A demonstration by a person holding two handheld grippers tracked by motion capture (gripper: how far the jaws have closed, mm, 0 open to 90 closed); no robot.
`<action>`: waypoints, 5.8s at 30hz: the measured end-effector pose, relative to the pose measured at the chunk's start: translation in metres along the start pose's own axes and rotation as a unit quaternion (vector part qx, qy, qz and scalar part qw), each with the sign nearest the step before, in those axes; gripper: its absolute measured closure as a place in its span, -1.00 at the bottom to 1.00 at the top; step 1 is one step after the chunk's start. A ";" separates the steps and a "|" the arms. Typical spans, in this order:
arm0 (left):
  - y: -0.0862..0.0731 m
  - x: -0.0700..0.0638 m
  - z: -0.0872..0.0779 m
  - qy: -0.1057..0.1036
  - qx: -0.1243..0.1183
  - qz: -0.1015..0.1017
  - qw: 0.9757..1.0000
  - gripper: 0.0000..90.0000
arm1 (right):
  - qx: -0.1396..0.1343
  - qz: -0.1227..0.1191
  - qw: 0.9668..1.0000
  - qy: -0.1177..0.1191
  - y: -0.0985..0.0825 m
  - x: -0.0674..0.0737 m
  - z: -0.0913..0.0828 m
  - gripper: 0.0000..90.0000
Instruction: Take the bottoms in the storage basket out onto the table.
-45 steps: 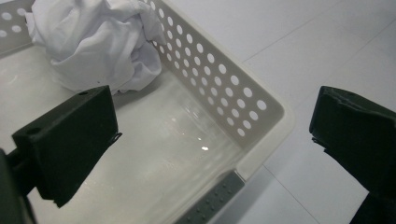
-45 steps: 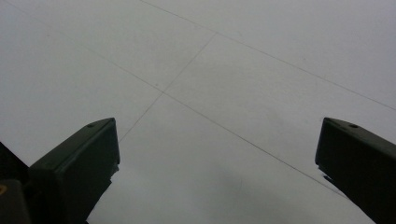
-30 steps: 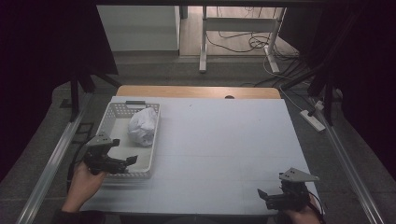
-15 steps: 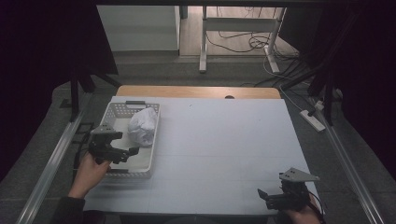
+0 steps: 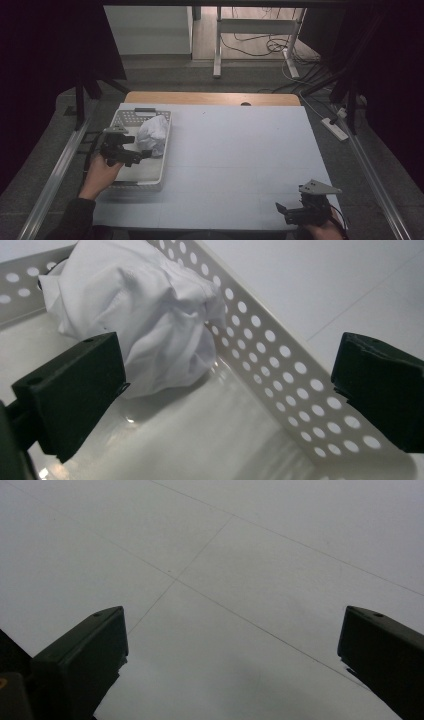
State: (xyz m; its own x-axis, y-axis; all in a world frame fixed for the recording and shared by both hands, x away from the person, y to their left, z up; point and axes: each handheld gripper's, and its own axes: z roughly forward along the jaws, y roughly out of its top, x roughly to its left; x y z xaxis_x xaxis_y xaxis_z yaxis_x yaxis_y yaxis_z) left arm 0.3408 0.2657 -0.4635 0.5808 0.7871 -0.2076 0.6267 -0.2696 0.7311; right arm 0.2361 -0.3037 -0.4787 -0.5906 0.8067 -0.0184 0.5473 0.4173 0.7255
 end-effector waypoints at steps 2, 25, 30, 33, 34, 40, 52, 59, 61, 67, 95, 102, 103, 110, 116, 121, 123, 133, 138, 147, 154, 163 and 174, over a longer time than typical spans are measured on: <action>0.003 0.002 0.002 0.003 0.000 -0.003 1.000 -0.98 | 0.000 0.000 1.000 0.000 0.000 0.000 0.000 -1.00; 0.038 0.036 0.016 0.037 0.025 -0.001 0.999 -1.00 | 0.004 -0.004 1.000 0.003 0.000 0.000 0.001 -1.00; 0.043 0.038 0.025 0.054 0.043 0.004 0.998 -1.00 | 0.005 -0.005 1.000 0.003 0.000 0.000 0.001 -1.00; 0.048 0.040 0.032 0.054 0.048 0.006 0.997 -1.00 | 0.005 -0.005 1.000 0.003 0.000 0.001 0.001 -1.00; 0.048 0.040 0.032 0.054 0.048 0.006 0.997 -1.00 | 0.005 -0.005 1.000 0.003 0.000 0.001 0.001 -1.00; 0.053 0.048 0.044 0.055 0.061 0.005 0.997 -1.00 | 0.006 -0.006 1.000 0.003 0.000 0.001 0.001 -1.00; 0.056 0.054 0.078 0.052 0.106 0.016 0.993 -1.00 | 0.006 -0.008 1.000 0.005 0.000 0.001 0.001 -1.00; 0.052 0.057 0.099 0.050 0.153 0.031 0.987 -1.00 | 0.006 -0.008 1.000 0.005 0.000 0.001 0.002 -1.00; 0.051 0.057 0.103 0.052 0.159 0.036 0.985 -1.00 | 0.006 -0.008 1.000 0.005 0.000 0.001 0.002 -1.00; 0.044 0.062 0.116 0.054 0.177 0.016 0.983 -1.00 | 0.007 -0.008 1.000 0.005 0.000 0.001 0.002 -1.00; 0.051 0.046 0.110 0.038 0.216 0.005 0.976 0.18 | 0.010 -0.010 1.000 0.007 0.001 0.001 0.002 -1.00; 0.053 0.047 0.105 0.049 0.220 0.001 0.974 0.21 | 0.009 -0.009 1.000 0.007 0.000 0.001 0.002 -1.00; 0.054 0.047 0.104 0.048 0.220 -0.001 0.974 0.21 | 0.009 -0.008 1.000 0.007 0.000 0.001 0.002 -1.00; 0.059 0.049 0.088 0.053 0.194 0.003 0.980 0.21 | 0.009 -0.009 1.000 0.008 0.000 0.001 0.002 -1.00; 0.064 0.048 0.074 0.054 0.183 -0.002 0.982 0.20 | 0.009 -0.009 1.000 0.008 0.000 0.001 0.002 -1.00; 0.065 0.047 0.063 0.055 0.169 0.003 0.984 0.20 | 0.010 -0.009 1.000 0.008 0.000 0.001 0.002 -1.00; 0.066 0.047 0.058 0.056 0.165 0.005 0.985 0.20 | 0.010 -0.009 1.000 0.008 0.000 0.001 0.002 -1.00; 0.076 0.039 0.039 0.051 0.139 0.010 0.989 0.19 | 0.010 -0.010 1.000 0.008 0.001 0.001 0.002 -1.00; 0.081 0.034 0.031 0.051 0.130 0.019 0.990 0.19 | 0.010 -0.010 1.000 0.007 0.000 0.001 0.002 -1.00; 0.090 0.023 0.026 0.050 0.115 0.032 0.992 0.18 | 0.010 -0.011 1.000 0.007 0.001 0.002 0.002 -1.00; 0.100 0.011 0.025 0.045 0.107 0.047 0.992 0.18 | 0.010 -0.010 1.000 0.007 0.000 0.002 0.002 -1.00; 0.111 -0.004 0.025 0.041 0.097 0.065 0.992 0.17 | 0.010 -0.011 1.000 0.007 0.000 0.002 0.002 -1.00; 0.124 -0.021 0.030 0.033 0.090 0.081 0.992 0.17 | 0.010 -0.011 1.000 0.008 0.000 0.001 0.002 -1.00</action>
State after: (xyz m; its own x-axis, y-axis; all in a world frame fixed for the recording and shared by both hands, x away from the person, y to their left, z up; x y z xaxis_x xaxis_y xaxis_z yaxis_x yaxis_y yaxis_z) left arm 0.4222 0.1988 -0.3878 0.6503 0.7580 -0.0494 0.6136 -0.4859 0.6224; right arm 0.2366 -0.3015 -0.4797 -0.6120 0.7905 -0.0233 0.5457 0.4435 0.7110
